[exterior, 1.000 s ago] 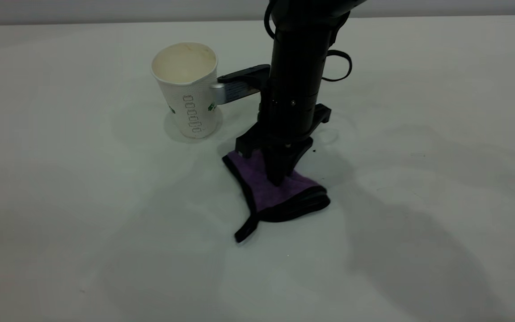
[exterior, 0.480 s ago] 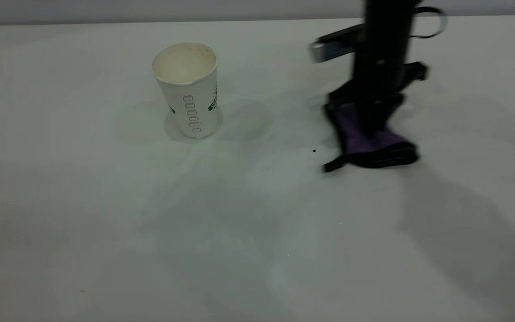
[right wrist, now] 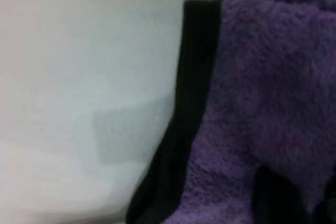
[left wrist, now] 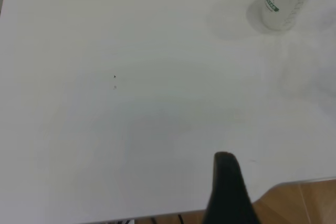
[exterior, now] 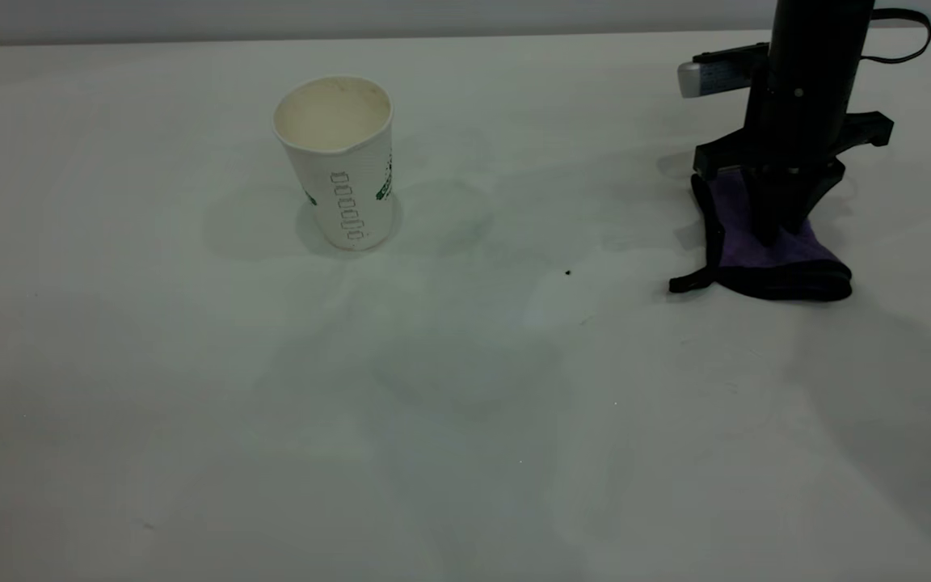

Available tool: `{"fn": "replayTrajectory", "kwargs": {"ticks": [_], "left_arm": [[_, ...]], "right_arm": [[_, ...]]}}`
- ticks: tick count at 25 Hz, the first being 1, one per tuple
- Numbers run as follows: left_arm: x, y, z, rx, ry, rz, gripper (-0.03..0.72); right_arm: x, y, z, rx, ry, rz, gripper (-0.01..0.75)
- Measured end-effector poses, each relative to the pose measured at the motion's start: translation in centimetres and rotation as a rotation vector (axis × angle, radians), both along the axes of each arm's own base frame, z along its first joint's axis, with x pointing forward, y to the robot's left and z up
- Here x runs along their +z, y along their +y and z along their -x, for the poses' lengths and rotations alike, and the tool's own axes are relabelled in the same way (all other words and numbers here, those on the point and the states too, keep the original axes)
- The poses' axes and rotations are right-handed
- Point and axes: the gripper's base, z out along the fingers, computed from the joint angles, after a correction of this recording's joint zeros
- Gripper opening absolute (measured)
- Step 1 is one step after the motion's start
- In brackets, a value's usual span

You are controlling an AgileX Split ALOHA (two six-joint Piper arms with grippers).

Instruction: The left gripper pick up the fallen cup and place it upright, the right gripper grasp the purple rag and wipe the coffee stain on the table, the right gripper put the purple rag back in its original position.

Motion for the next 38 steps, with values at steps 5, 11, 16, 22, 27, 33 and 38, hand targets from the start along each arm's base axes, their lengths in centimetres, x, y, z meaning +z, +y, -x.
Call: {"fn": "replayTrajectory", "kwargs": {"ticks": [5, 11, 16, 22, 27, 33, 38], "left_arm": [[0.0, 0.0, 0.0, 0.0, 0.0, 0.0, 0.554], [0.0, 0.0, 0.0, 0.0, 0.0, 0.0, 0.554], [0.0, 0.0, 0.0, 0.003, 0.0, 0.003, 0.554], [0.0, 0.0, 0.0, 0.005, 0.0, 0.006, 0.554], [0.0, 0.0, 0.0, 0.005, 0.0, 0.007, 0.554], [0.0, 0.0, 0.0, 0.006, 0.001, 0.008, 0.554], [0.0, 0.0, 0.0, 0.006, 0.001, 0.008, 0.554]], "right_arm": [[1.1, 0.2, 0.3, 0.027, 0.036, -0.027, 0.392], [7.0, 0.7, 0.3, 0.088, 0.036, -0.093, 0.487], [13.2, 1.8, 0.8, 0.142, 0.0, -0.236, 0.483], [20.1, 2.1, 1.8, 0.131, -0.124, -0.308, 0.465], [25.8, 1.0, 5.6, 0.127, -0.201, -0.278, 0.459], [28.6, -0.8, 13.5, 0.08, -0.18, -0.254, 0.458], [27.9, -2.7, 21.2, 0.059, -0.129, -0.199, 0.453]]}}
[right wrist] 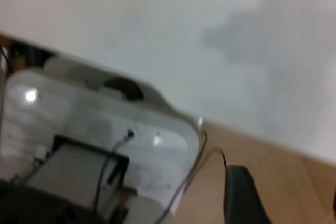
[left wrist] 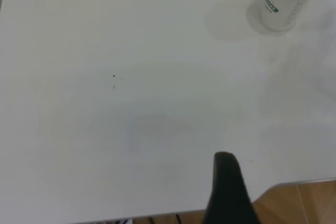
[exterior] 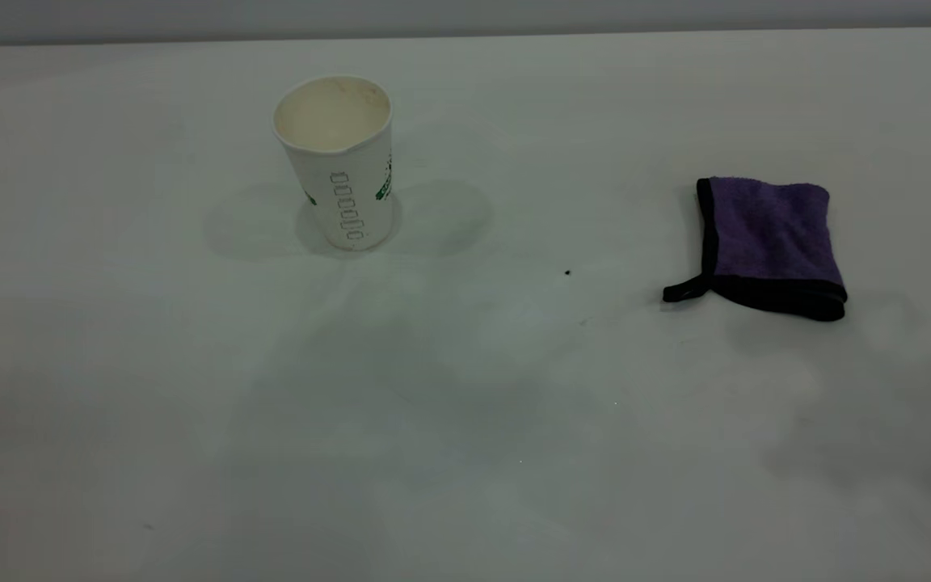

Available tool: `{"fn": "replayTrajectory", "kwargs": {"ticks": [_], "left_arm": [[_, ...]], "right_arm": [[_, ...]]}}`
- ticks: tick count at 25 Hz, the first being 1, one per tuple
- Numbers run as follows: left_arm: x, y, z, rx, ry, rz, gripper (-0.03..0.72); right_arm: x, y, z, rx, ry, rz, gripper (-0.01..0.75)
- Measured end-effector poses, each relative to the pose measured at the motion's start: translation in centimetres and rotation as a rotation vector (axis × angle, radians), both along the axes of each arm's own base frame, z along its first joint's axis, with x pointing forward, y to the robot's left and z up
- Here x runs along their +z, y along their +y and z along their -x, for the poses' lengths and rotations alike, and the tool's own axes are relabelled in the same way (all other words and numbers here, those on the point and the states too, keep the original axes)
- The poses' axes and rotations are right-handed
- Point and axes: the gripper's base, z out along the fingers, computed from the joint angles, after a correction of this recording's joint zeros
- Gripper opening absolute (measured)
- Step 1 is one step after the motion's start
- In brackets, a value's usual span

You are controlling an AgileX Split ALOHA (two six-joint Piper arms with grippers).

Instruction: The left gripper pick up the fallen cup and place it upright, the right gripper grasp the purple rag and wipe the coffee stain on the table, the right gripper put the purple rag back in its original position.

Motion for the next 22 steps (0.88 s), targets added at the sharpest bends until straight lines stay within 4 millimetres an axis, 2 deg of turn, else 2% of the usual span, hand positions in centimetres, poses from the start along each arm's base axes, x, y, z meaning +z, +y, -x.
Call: {"fn": "replayTrajectory", "kwargs": {"ticks": [6, 11, 16, 22], "left_arm": [[0.0, 0.0, 0.0, 0.0, 0.0, 0.0, 0.554], [0.0, 0.0, 0.0, 0.0, 0.0, 0.0, 0.554], [0.0, 0.0, 0.0, 0.0, 0.0, 0.0, 0.554], [0.0, 0.0, 0.0, 0.0, 0.0, 0.0, 0.554]], "right_arm": [[-1.0, -2.2, 7.8, -0.037, -0.022, 0.061, 0.429], [-1.8, -3.4, 12.7, -0.078, -0.129, 0.059, 0.427], [-2.4, -4.1, 15.9, -0.106, -0.309, 0.02, 0.427], [-1.2, -4.7, 18.5, -0.118, -0.518, -0.03, 0.427]]}}
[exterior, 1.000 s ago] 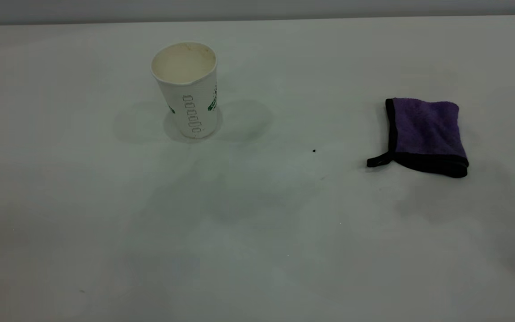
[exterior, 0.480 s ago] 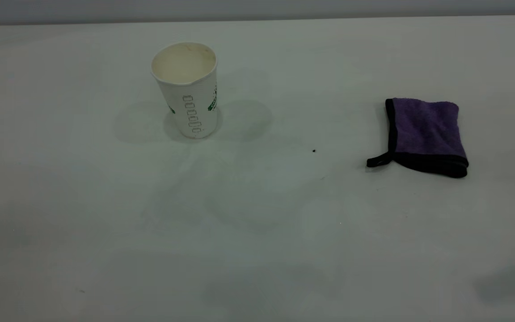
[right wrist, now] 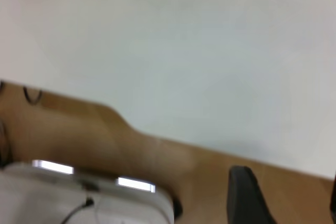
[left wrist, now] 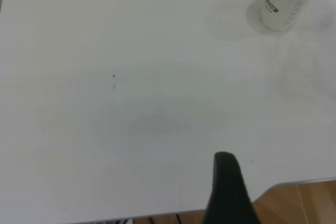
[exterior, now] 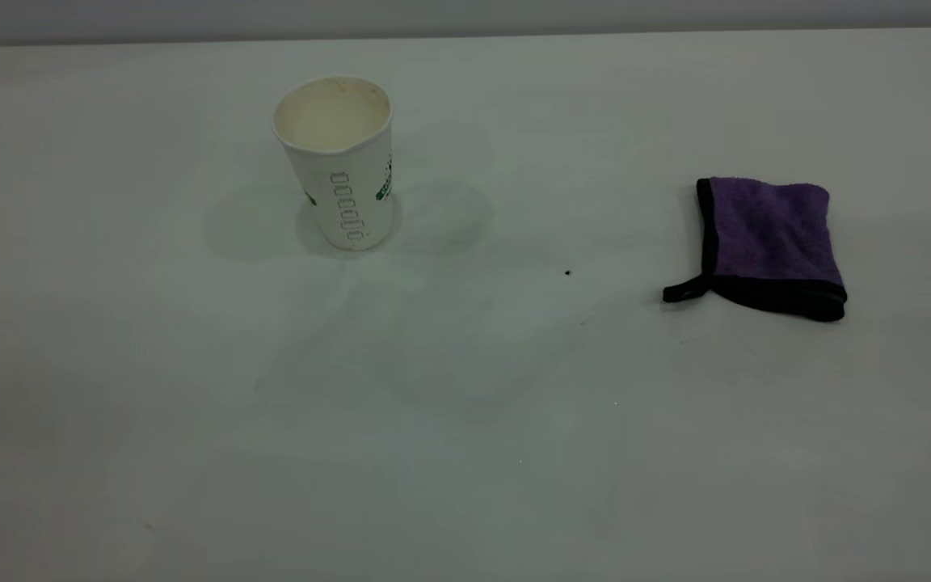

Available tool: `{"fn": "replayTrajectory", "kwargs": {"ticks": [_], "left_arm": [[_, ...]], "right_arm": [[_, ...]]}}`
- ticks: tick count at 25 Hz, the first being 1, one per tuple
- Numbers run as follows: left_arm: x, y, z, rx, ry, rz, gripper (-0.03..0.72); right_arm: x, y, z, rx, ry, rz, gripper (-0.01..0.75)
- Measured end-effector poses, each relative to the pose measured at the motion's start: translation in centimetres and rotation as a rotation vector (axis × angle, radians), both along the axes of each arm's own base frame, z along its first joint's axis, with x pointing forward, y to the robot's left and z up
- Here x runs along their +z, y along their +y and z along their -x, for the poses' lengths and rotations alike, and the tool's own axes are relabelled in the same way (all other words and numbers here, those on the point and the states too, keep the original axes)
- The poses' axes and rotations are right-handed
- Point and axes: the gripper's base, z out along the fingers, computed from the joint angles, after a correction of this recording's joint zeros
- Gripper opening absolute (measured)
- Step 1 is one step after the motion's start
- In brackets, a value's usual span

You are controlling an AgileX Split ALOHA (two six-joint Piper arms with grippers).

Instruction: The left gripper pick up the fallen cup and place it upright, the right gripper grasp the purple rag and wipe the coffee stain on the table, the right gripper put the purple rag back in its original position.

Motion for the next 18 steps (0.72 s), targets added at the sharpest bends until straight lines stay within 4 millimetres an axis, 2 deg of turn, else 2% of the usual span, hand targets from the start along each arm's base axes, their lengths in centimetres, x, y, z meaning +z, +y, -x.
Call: {"fn": "replayTrajectory", "kwargs": {"ticks": [6, 18], "left_arm": [[0.0, 0.0, 0.0, 0.0, 0.0, 0.0, 0.554], [0.0, 0.0, 0.0, 0.0, 0.0, 0.0, 0.554]], "right_arm": [[0.6, -0.4, 1.8, 0.0, -0.131, -0.026, 0.427], [0.8, -0.8, 4.0, -0.051, -0.281, -0.055, 0.425]]}}
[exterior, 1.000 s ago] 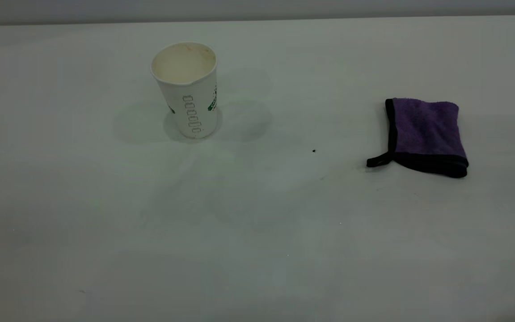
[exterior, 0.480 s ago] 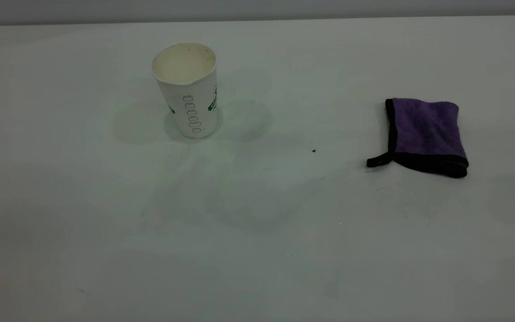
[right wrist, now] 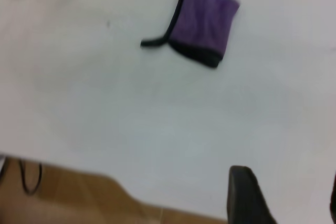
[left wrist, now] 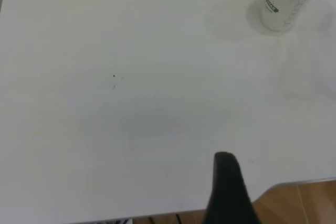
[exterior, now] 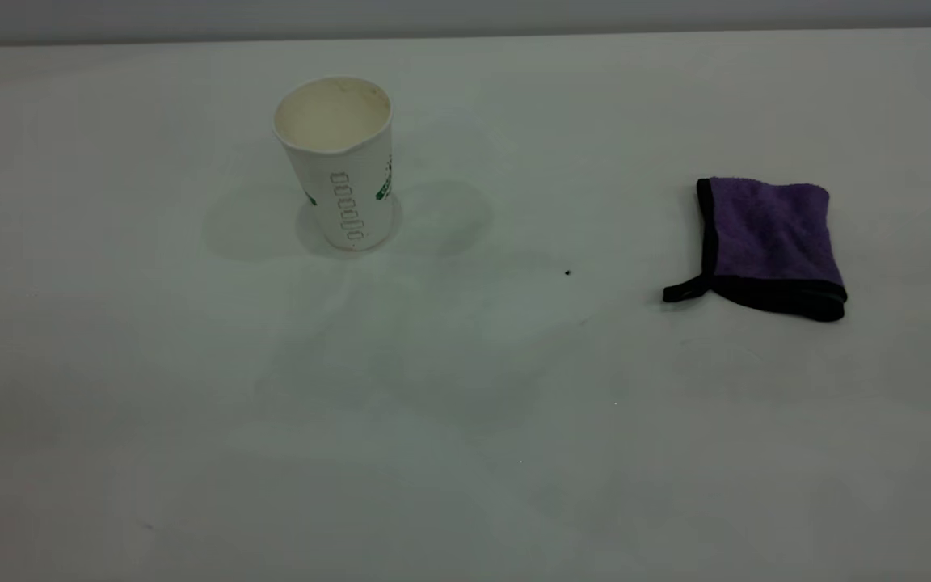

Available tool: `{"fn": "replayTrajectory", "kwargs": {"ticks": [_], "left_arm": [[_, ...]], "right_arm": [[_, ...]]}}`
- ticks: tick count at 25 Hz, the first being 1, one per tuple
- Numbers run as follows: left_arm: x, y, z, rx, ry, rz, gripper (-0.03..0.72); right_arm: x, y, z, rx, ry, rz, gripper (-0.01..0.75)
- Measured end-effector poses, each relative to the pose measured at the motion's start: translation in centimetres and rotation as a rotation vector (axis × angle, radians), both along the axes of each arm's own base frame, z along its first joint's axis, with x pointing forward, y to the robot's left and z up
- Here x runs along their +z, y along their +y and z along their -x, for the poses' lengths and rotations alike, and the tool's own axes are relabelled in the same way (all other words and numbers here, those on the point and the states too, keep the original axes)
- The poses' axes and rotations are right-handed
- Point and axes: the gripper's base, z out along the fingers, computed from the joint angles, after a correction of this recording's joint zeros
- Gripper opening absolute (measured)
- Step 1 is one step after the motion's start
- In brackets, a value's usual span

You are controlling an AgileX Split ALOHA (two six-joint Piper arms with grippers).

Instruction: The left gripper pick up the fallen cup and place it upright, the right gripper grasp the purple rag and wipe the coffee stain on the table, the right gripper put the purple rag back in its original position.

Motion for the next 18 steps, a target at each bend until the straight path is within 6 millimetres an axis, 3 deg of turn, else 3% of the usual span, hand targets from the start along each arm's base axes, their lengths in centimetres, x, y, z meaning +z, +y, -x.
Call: {"fn": "replayTrajectory", "kwargs": {"ticks": [7, 18], "left_arm": [[0.0, 0.0, 0.0, 0.0, 0.0, 0.0, 0.554], [0.0, 0.0, 0.0, 0.0, 0.0, 0.0, 0.554]], "right_arm": [[0.0, -0.2, 2.0, -0.018, -0.133, -0.025, 0.425], [0.0, -0.1, 2.0, -0.091, -0.13, -0.026, 0.425]]}}
